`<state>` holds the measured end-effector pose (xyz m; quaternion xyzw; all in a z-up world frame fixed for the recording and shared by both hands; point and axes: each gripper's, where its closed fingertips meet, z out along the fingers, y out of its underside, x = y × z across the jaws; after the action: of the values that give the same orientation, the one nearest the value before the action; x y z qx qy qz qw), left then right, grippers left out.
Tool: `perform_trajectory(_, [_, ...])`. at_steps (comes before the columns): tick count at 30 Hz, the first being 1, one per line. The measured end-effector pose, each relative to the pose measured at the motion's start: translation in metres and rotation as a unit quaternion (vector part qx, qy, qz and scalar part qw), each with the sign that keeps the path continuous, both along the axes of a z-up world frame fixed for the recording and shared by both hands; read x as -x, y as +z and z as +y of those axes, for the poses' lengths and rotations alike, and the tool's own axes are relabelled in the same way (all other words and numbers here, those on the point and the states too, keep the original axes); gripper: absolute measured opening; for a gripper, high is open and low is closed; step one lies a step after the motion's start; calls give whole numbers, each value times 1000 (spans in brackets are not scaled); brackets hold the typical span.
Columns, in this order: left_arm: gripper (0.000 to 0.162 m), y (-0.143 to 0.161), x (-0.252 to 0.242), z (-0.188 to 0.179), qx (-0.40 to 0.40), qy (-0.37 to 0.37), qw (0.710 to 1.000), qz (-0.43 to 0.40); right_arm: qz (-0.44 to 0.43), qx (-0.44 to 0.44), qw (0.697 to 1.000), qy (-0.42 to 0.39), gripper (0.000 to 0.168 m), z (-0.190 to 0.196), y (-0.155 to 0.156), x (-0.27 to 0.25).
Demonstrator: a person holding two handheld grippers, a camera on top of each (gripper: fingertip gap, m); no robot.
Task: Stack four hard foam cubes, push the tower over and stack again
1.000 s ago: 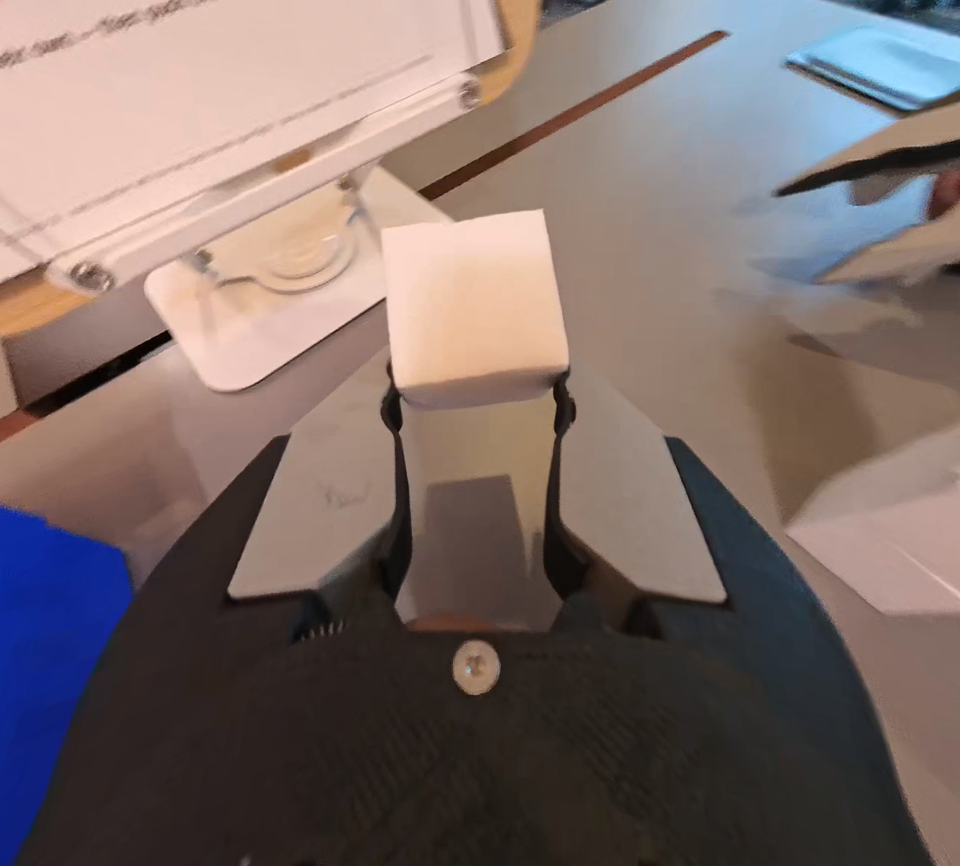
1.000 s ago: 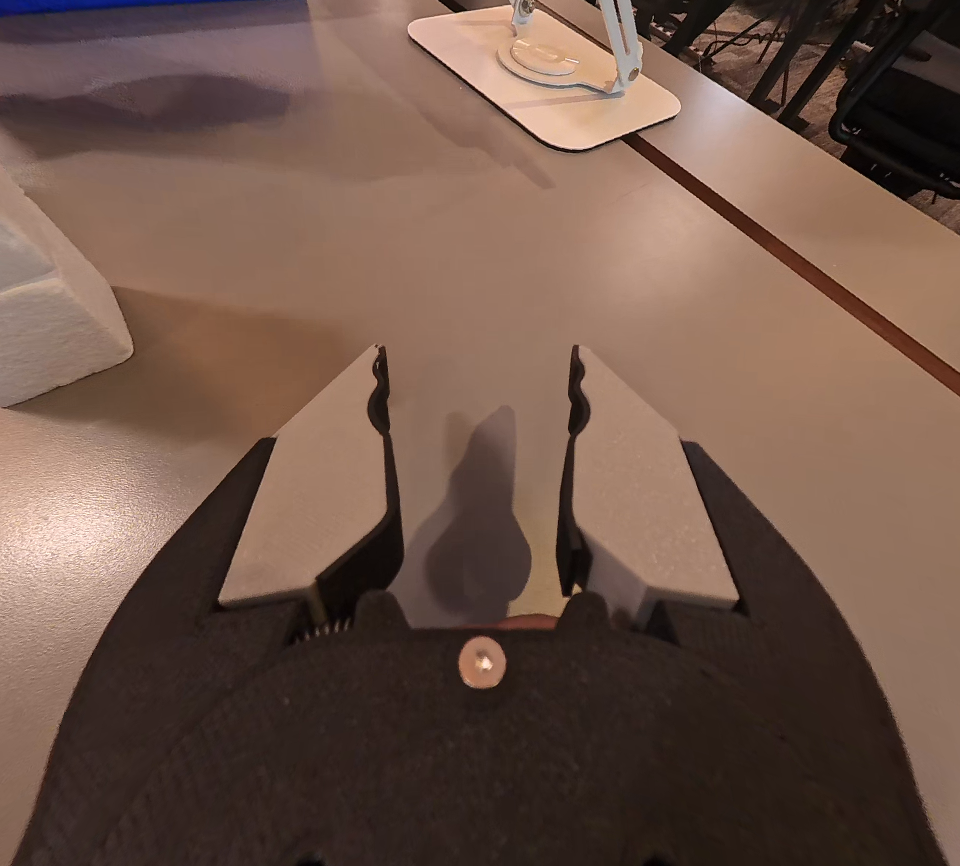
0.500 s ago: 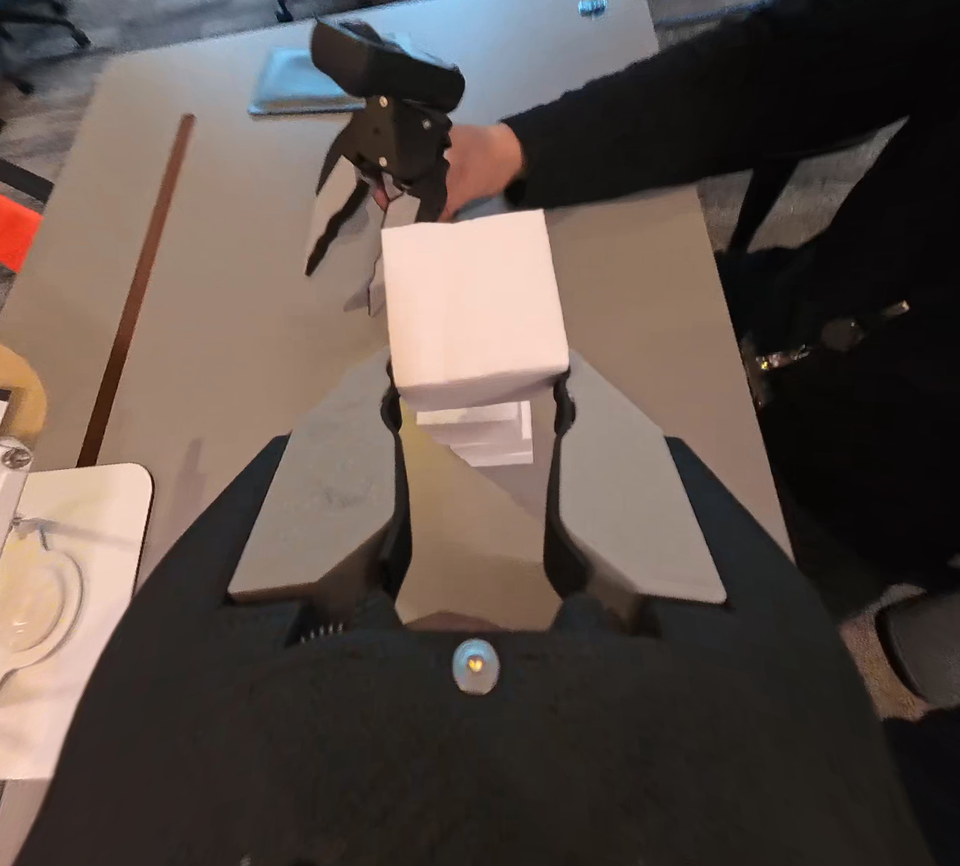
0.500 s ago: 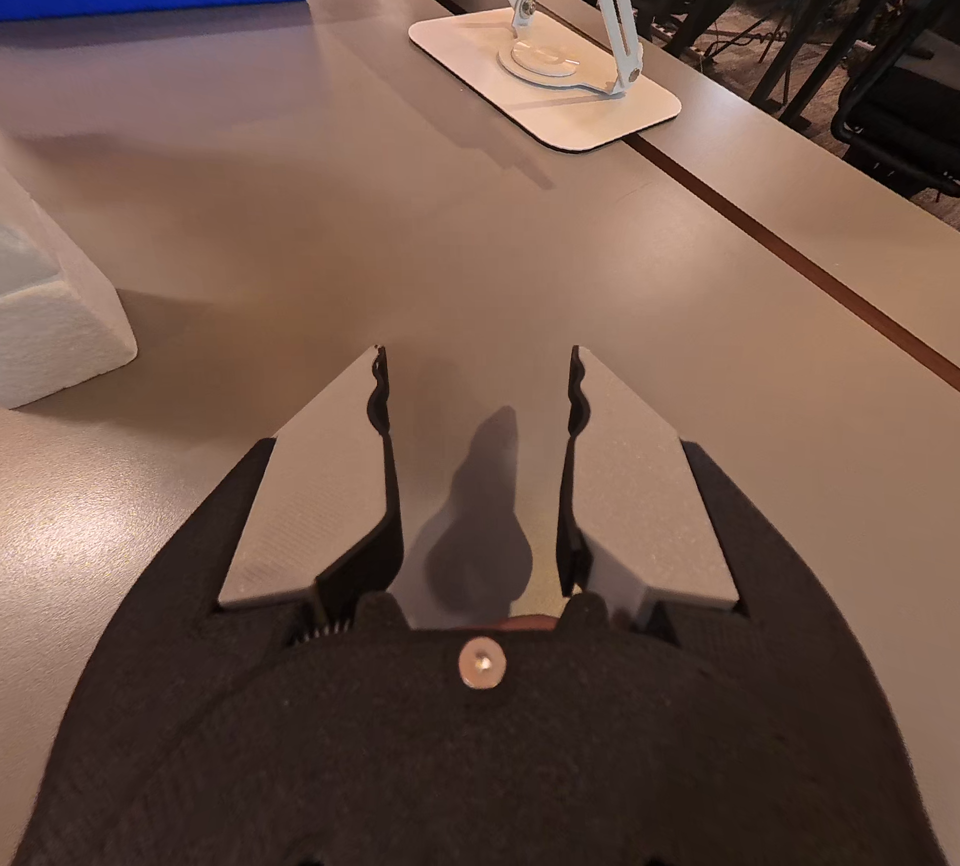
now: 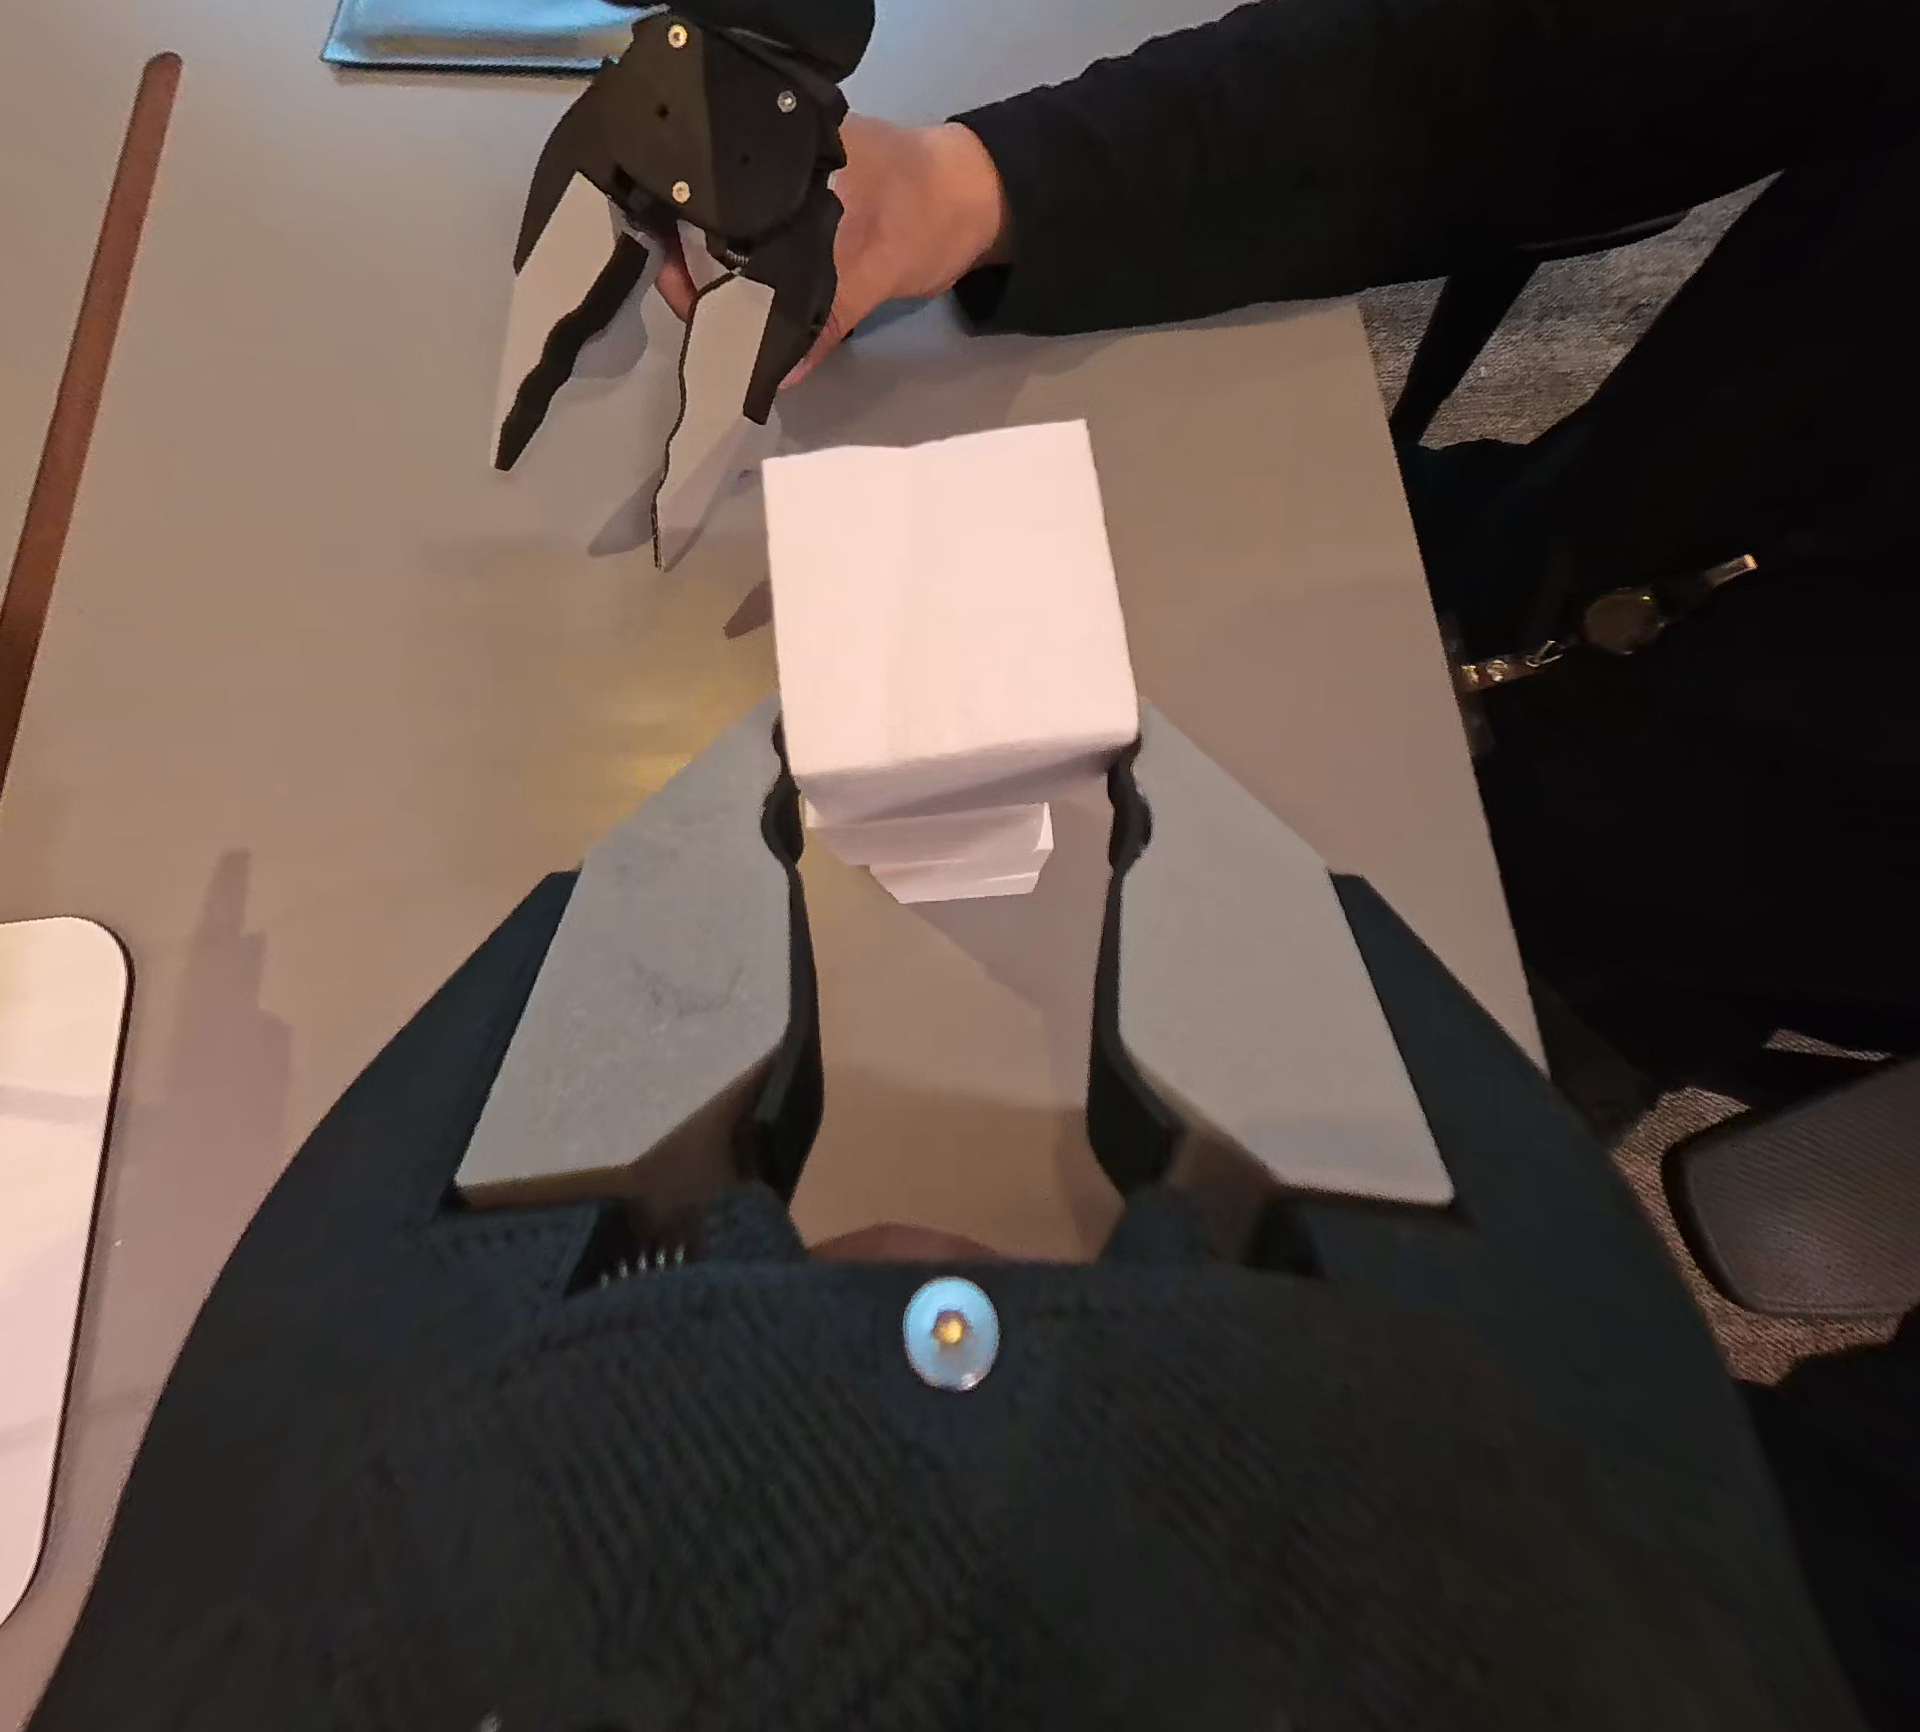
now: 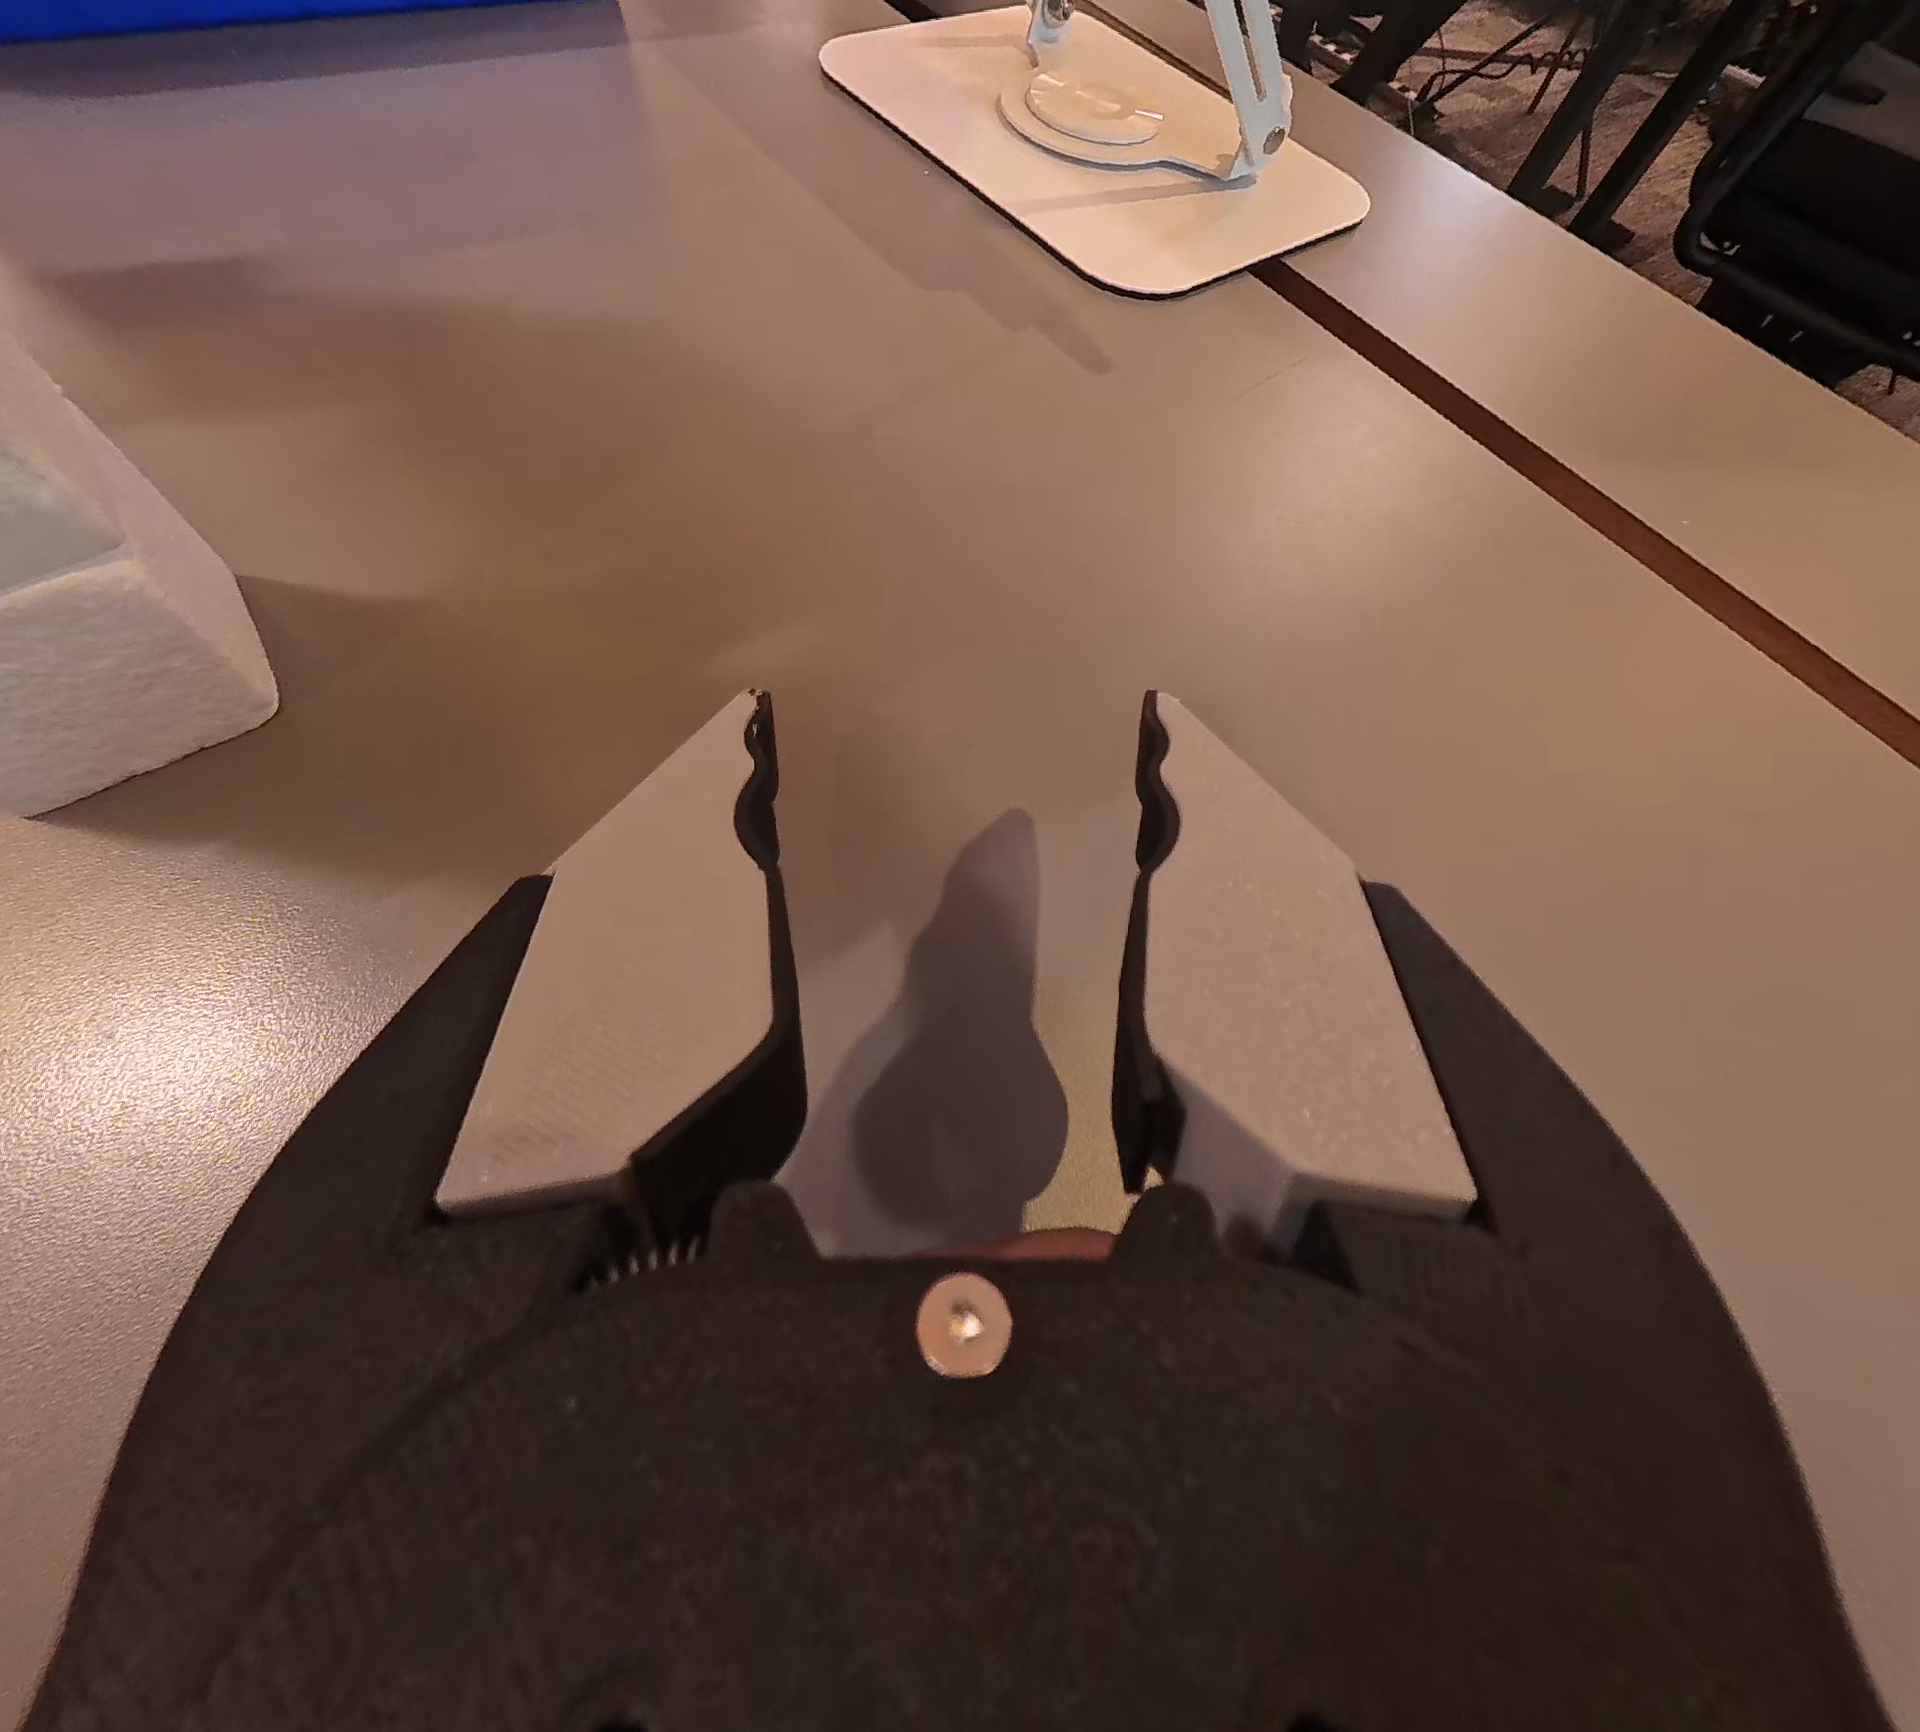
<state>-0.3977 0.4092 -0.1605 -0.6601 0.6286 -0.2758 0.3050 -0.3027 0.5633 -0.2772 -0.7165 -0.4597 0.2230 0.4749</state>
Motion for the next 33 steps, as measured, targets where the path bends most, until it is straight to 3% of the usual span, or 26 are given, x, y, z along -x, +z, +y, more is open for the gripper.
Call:
perform_trajectory(9, [58, -6, -2, 2, 4, -8, 1000, 2, 0, 0, 1000, 0, 68, 0, 0, 0])
perform_trajectory(12, [83, -6, -3, 7, 6, 5, 1000, -3, -1, 1, 1000, 1, 68, 0, 0, 0])
perform_trajectory(33, [73, -9, 7, -4, -1, 11, 1000, -3, -5, -1, 1000, 1, 67, -1, -1, 0])
